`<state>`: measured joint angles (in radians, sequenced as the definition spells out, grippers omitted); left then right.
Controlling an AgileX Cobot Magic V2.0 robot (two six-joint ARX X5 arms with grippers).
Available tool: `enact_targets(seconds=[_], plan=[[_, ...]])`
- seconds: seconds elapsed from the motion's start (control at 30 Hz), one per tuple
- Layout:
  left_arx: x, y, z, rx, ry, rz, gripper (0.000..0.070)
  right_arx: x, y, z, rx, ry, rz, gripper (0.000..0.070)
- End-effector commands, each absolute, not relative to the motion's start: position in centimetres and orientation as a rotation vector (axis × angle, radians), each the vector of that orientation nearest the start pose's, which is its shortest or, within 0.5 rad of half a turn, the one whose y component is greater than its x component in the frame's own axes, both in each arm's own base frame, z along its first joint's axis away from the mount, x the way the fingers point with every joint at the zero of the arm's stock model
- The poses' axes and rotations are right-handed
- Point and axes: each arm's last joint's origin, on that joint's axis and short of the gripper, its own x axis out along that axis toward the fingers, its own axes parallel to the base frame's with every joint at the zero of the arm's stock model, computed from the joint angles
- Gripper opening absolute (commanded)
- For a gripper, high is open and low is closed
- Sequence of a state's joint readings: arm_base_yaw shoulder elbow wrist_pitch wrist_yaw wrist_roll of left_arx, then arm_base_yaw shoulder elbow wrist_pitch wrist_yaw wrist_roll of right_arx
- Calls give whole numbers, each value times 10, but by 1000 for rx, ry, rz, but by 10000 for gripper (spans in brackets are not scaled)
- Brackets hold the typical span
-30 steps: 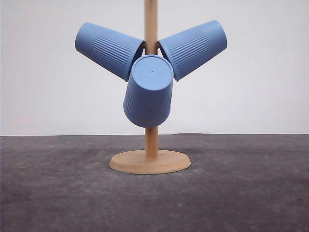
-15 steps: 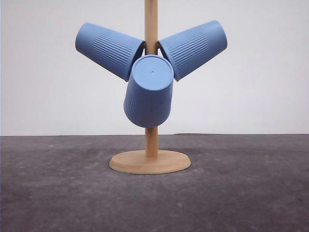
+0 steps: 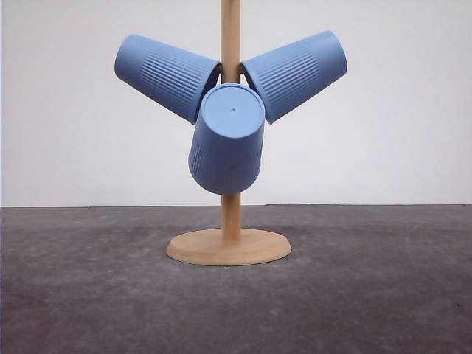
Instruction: Place three cups
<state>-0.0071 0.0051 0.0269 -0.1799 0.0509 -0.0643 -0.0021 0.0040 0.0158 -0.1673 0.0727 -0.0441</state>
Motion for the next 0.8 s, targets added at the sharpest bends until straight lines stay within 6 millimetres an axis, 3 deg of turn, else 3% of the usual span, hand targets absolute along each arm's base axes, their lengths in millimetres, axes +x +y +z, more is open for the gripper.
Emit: enact_targets(seconds=[0.0,0.77], plan=[[96,-2,150,-68,178,-53,0,96,-2,152,-42,150,-73,16],[96,-2,150,-68,177,-53,0,96,-2,152,-42,150,-73,16]])
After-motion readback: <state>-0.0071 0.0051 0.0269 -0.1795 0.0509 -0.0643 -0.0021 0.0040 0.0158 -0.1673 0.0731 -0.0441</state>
